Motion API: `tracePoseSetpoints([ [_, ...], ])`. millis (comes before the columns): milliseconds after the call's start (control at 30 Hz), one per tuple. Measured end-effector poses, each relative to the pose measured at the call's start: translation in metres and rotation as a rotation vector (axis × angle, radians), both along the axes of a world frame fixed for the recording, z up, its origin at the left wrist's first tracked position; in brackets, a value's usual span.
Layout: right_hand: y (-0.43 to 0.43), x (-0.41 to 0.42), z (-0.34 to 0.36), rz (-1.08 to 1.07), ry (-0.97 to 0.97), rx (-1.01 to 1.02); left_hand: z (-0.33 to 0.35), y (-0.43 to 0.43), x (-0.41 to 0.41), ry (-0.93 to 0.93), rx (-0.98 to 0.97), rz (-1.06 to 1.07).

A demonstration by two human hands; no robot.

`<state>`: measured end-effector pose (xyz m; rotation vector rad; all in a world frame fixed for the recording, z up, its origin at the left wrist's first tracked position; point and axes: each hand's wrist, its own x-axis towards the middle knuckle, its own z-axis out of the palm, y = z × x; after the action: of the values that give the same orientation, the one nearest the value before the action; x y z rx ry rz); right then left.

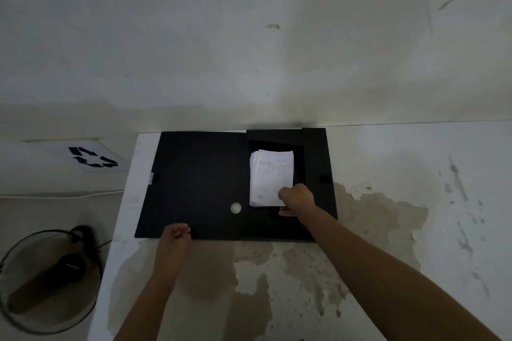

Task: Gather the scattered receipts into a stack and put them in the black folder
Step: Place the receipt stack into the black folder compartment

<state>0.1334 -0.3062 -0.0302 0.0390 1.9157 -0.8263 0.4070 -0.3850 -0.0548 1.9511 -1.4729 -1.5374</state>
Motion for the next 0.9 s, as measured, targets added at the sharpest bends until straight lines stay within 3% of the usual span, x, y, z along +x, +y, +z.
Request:
tracePoseSetpoints([
  [233,0.015,0.001,0.019,0.342,0.214,-0.033,-0.008,-0.020,0.004,-0.178,-0.130,0.030],
  [367,0.046,0.000,0.007,0.511,0.634,0.045,-0.011,-0.035,0.015,-0.400,-0.162,0.016],
  [433,0.067,-0.002,-0.004,0.521,0.760,0.054,-0.009,-0.038,0.020,-0.413,-0.138,0.029],
  [600,0.101,-0.004,-0.026,0.771,0.734,0.098,-0.015,-0.050,0.034,-0.343,-0.053,-0.007],
  [900,0.116,-0.010,-0.029,0.620,0.694,-0.002,-0.019,-0.074,0.044,-0.471,-0.015,0.028],
])
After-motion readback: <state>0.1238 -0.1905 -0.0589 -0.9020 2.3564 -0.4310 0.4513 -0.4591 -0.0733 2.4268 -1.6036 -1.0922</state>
